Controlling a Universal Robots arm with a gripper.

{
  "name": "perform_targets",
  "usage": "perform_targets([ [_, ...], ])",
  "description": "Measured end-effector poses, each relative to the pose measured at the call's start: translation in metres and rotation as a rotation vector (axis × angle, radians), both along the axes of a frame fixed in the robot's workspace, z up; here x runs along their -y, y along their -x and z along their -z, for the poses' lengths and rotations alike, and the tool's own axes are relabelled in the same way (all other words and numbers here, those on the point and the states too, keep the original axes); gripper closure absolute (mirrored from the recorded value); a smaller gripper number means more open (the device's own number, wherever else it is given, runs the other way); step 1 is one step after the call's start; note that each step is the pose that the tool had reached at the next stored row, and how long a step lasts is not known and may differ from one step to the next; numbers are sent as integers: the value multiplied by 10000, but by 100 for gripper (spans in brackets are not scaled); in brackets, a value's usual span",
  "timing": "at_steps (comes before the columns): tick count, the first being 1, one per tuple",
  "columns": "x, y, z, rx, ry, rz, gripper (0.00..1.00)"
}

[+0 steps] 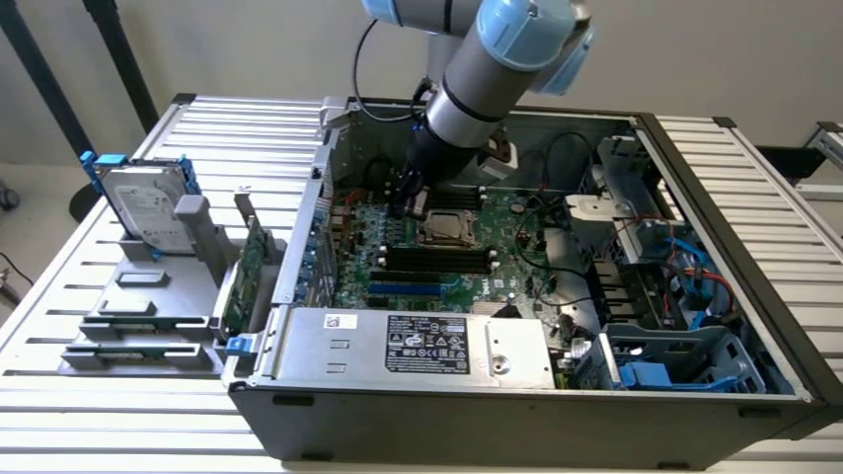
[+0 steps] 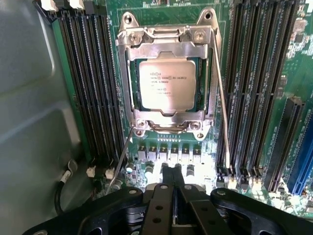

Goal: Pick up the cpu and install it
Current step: 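Install the first cpu locking lever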

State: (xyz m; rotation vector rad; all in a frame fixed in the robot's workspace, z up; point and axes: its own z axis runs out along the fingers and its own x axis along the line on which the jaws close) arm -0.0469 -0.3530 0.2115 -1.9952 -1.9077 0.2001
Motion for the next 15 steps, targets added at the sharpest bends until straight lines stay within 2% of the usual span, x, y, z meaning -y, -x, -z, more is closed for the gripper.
perform_targets([
  [2,6,26,-8,-4,-51,33,89],
  [3,8,38,-15,-6,-97,59,89],
  [9,13,95,-79,-25,-523,284,89],
  [12,14,111,-99,-54,-705,432,89],
  [13,14,116,-100,-63,-726,486,89],
  [15,14,125,-100,-73,-734,597,89],
])
